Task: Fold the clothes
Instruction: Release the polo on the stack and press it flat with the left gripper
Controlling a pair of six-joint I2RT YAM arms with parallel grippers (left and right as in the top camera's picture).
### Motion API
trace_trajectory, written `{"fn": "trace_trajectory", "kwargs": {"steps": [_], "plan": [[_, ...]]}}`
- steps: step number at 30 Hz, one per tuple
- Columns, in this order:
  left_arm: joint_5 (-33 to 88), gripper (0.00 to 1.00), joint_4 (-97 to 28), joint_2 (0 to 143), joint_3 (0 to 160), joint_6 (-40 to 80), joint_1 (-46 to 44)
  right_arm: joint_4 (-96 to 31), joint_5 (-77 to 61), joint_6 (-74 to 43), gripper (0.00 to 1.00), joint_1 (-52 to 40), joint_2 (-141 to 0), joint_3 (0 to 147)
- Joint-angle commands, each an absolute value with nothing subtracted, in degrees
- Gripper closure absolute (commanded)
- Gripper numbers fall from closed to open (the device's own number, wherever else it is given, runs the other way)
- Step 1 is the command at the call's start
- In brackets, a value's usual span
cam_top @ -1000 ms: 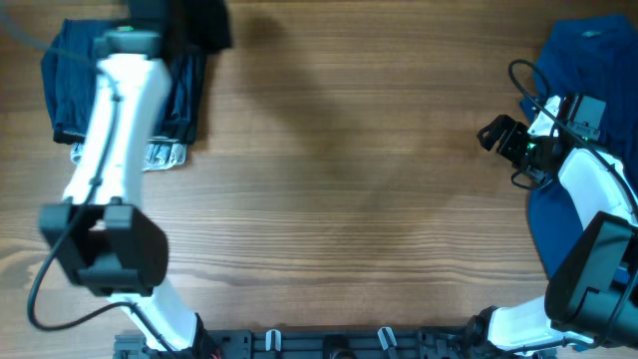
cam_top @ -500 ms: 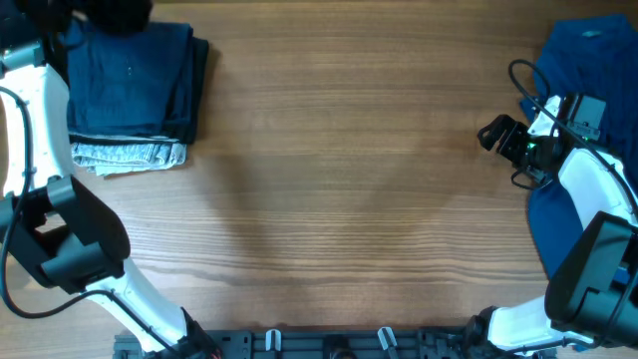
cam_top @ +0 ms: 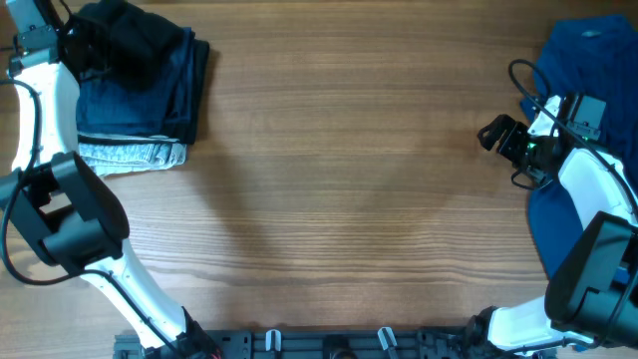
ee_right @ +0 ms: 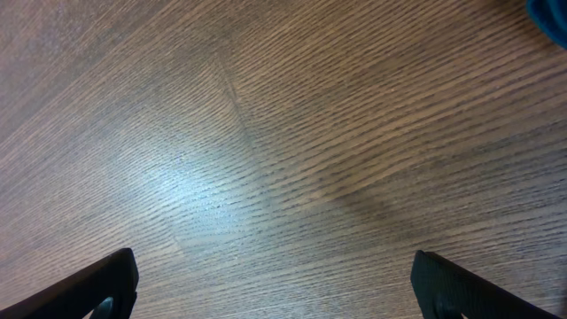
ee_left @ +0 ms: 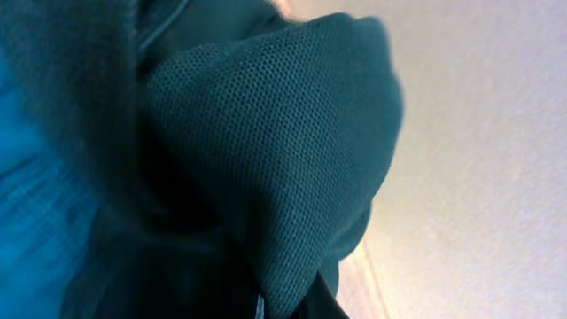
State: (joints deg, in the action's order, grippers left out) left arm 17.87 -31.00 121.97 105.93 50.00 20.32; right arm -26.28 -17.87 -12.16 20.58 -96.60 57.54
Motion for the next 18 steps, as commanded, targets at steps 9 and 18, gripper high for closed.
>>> {"fn": "trace_trajectory", "kwargs": {"steps": [9,18], "plan": [[-4.8,0.94,-52.2,112.5,106.3,45.4,20.3,-26.1,-17.1,-12.1,0.00,20.5,-95.6,58.1],[-3.8,0.07,-53.8,112.0,105.3,32.7,20.4,-26.1,-17.1,-12.1,0.01,20.5,-95.6,58.1]]}}
